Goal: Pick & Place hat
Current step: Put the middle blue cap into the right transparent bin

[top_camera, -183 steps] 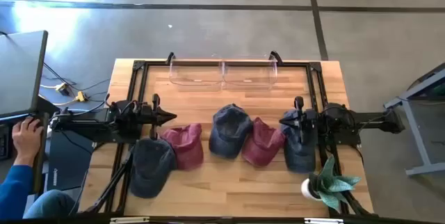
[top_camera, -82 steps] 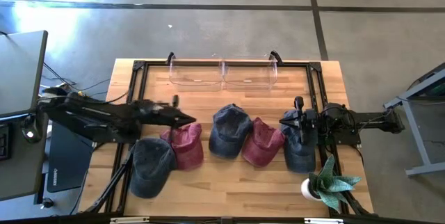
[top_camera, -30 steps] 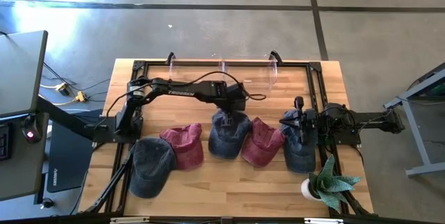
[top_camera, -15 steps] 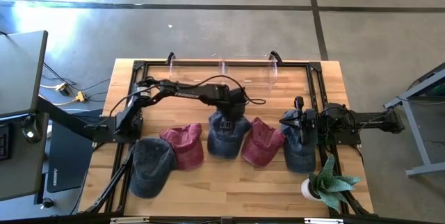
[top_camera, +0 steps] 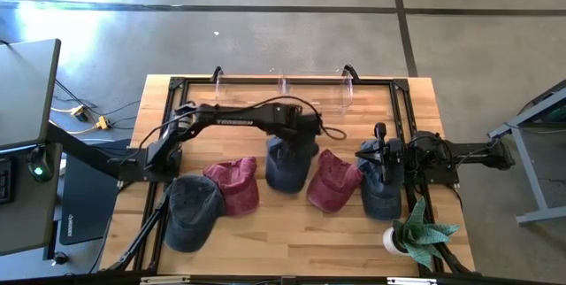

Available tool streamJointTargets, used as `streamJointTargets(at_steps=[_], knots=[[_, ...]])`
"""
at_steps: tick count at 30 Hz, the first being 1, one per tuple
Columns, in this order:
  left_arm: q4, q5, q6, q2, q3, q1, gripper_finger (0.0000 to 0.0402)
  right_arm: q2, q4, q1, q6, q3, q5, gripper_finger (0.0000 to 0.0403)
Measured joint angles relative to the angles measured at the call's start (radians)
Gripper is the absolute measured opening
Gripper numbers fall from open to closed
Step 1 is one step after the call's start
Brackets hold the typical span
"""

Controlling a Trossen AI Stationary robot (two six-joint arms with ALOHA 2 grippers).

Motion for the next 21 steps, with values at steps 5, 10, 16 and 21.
streamJointTargets(at_steps=[5, 10, 16, 21], knots=[[-0.090, -0.351, -0.017, -0.002, 0.160, -0.107, 0.0011, 0.000, 0.000, 0.000, 0.000, 0.000, 0.000, 0.0012], [-0.115, -0.441, -0.122, -0.002, 0.160, -0.221, 0.0014, 0.000, 0.000, 0.000, 0.000, 0.000, 0.000, 0.0012], [0.118, -0.254, -0.205, 0.020, -0.071, -0.344, 0.0013, 0.000, 0.000, 0.000, 0.000, 0.000, 0.000, 0.0012], [0.426, -0.030, -0.245, 0.023, -0.293, -0.402, 0.0030, 0.000, 0.000, 0.000, 0.000, 0.000, 0.000, 0.0012]])
